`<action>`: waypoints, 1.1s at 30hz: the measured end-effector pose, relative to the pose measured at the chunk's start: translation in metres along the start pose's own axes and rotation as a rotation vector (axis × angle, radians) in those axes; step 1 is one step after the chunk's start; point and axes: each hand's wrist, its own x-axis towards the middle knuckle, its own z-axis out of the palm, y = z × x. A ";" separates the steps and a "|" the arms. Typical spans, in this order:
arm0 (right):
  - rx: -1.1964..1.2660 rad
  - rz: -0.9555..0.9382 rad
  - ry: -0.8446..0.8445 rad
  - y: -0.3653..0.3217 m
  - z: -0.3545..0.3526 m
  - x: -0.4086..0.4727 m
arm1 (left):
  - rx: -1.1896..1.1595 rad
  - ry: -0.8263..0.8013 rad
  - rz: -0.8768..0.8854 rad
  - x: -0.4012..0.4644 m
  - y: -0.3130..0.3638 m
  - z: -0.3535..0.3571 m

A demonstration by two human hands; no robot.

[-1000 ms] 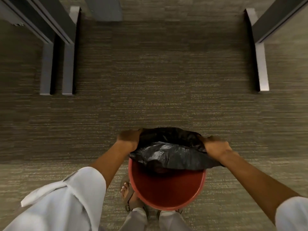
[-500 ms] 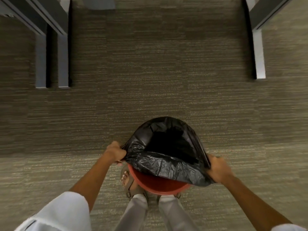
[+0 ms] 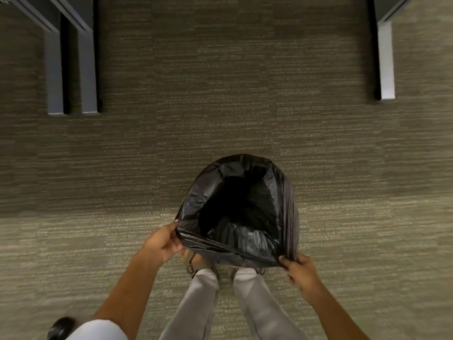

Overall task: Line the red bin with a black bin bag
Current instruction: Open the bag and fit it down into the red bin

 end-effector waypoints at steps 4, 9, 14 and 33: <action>0.266 0.132 -0.026 0.000 -0.001 0.009 | 0.044 -0.048 0.149 0.012 -0.014 0.007; 0.306 0.223 -0.112 -0.001 -0.012 0.019 | -0.018 -0.130 0.211 0.016 -0.018 0.002; 0.254 0.241 -0.256 -0.005 -0.025 0.018 | 0.629 -0.018 0.288 0.020 -0.031 0.000; 0.422 0.256 -0.066 -0.029 -0.011 0.044 | 0.172 0.114 0.146 0.028 -0.034 0.001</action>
